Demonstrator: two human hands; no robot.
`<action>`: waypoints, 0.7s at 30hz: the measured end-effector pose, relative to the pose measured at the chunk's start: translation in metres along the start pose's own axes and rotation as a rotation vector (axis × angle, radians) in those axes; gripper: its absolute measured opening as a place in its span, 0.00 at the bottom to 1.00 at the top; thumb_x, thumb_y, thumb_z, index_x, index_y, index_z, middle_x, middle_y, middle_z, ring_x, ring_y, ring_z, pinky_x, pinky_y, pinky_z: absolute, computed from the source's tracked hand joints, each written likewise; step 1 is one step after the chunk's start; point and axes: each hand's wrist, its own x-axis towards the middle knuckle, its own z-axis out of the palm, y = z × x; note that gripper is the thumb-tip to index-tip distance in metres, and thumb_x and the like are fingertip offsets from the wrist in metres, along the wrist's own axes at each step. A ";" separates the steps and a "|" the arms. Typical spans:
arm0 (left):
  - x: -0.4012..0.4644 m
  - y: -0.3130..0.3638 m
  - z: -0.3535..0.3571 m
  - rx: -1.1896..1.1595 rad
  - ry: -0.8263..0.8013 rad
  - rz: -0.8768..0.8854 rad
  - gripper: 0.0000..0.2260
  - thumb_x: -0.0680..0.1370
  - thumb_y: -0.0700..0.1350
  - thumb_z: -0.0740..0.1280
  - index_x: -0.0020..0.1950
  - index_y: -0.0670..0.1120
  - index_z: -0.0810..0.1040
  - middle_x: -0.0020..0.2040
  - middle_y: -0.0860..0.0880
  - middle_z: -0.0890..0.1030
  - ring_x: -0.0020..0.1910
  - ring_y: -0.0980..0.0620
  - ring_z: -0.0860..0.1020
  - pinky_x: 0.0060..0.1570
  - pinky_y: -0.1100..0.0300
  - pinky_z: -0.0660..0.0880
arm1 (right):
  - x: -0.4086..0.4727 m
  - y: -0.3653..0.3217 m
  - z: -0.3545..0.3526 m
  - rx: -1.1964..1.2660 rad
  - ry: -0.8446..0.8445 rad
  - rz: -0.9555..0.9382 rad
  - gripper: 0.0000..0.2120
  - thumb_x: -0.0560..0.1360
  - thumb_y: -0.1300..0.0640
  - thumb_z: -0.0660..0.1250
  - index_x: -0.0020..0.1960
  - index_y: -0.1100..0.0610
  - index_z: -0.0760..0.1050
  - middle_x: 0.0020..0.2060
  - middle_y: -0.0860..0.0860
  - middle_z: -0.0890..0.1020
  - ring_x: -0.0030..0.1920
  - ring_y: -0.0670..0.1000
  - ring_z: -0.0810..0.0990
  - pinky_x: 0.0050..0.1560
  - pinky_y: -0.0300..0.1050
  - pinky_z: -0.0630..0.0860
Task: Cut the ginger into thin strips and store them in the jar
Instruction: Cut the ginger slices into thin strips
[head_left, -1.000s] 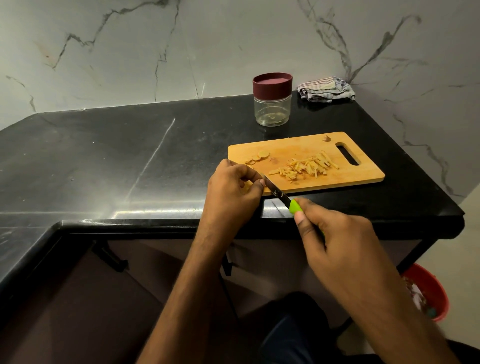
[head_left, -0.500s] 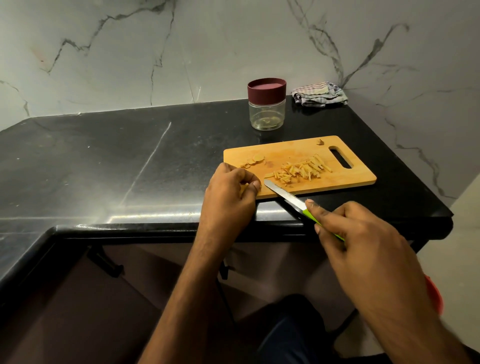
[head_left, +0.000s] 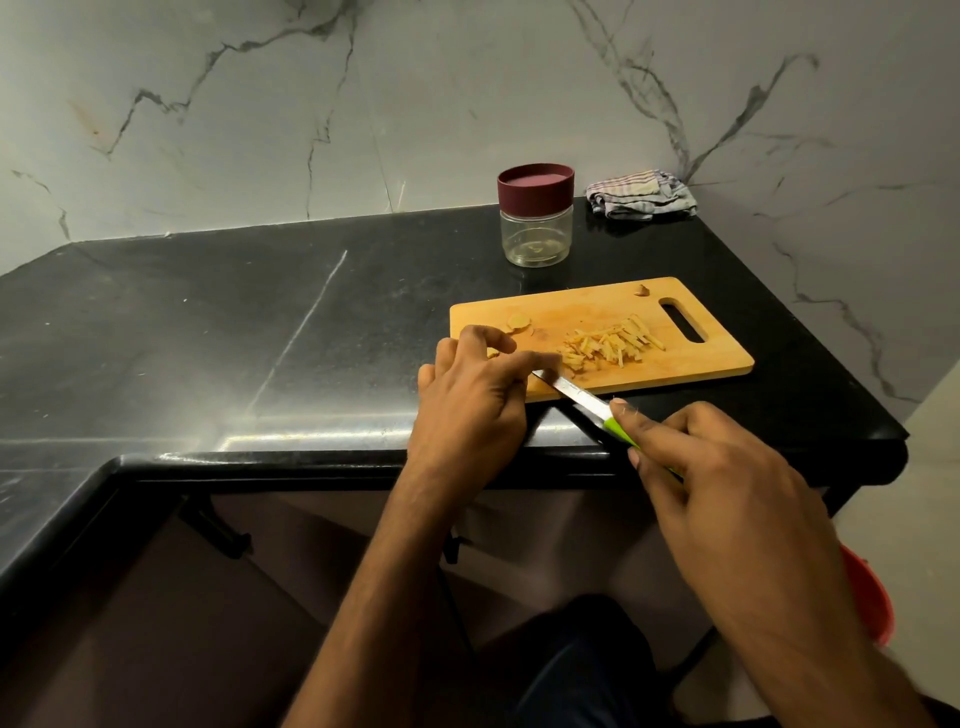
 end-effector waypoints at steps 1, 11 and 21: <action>0.000 -0.001 0.001 0.019 -0.002 -0.008 0.18 0.84 0.48 0.56 0.70 0.67 0.72 0.66 0.53 0.67 0.60 0.54 0.62 0.53 0.56 0.58 | -0.001 0.000 -0.001 0.008 0.001 -0.001 0.21 0.73 0.55 0.68 0.66 0.44 0.74 0.37 0.45 0.72 0.34 0.44 0.69 0.27 0.35 0.60; -0.001 -0.004 0.000 -0.204 0.091 -0.069 0.19 0.84 0.43 0.58 0.73 0.57 0.70 0.62 0.55 0.69 0.58 0.58 0.64 0.55 0.60 0.58 | 0.000 -0.006 -0.001 0.170 -0.001 -0.039 0.20 0.77 0.45 0.58 0.68 0.44 0.71 0.36 0.43 0.73 0.33 0.41 0.71 0.29 0.34 0.65; -0.001 -0.004 -0.001 -0.311 0.160 -0.187 0.17 0.82 0.44 0.63 0.71 0.51 0.71 0.63 0.52 0.71 0.64 0.53 0.69 0.65 0.47 0.72 | 0.006 -0.001 -0.005 0.056 0.055 0.036 0.18 0.78 0.49 0.58 0.65 0.51 0.75 0.34 0.43 0.72 0.31 0.41 0.68 0.28 0.33 0.59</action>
